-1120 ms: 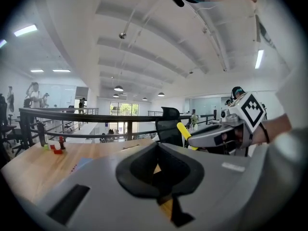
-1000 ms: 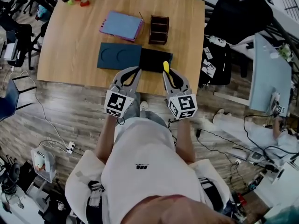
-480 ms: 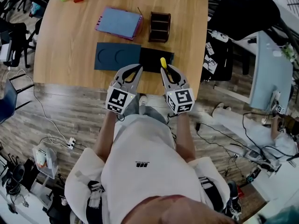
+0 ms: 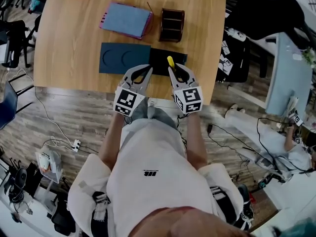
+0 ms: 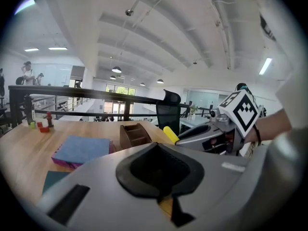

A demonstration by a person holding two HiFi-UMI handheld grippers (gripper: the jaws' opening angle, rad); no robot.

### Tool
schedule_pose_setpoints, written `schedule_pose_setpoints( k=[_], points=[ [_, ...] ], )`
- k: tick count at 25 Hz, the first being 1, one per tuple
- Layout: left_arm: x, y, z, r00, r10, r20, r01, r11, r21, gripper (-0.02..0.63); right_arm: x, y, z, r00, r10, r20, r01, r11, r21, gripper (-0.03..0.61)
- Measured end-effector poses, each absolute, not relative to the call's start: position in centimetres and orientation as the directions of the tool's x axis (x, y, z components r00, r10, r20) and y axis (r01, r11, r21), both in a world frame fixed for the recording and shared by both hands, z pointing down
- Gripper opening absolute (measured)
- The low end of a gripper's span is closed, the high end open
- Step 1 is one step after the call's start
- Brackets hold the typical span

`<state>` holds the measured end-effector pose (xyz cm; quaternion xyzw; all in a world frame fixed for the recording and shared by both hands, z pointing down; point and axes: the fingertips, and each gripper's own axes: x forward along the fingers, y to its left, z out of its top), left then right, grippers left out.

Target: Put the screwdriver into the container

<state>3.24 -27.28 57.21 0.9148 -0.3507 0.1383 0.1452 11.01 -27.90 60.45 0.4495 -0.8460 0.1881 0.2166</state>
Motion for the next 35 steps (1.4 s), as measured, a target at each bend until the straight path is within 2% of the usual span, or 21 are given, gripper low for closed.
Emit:
schedule_pose_setpoints(
  k=[35],
  points=[
    [4.0, -29.7, 61.9, 0.729, -0.538, 0.423, -0.661, -0.715, 0.228, 0.005, 9.2, -30.0, 71.9, -0.485, -0.494, 0.722, -0.809, 0.567, -0.156, 0.060]
  ],
)
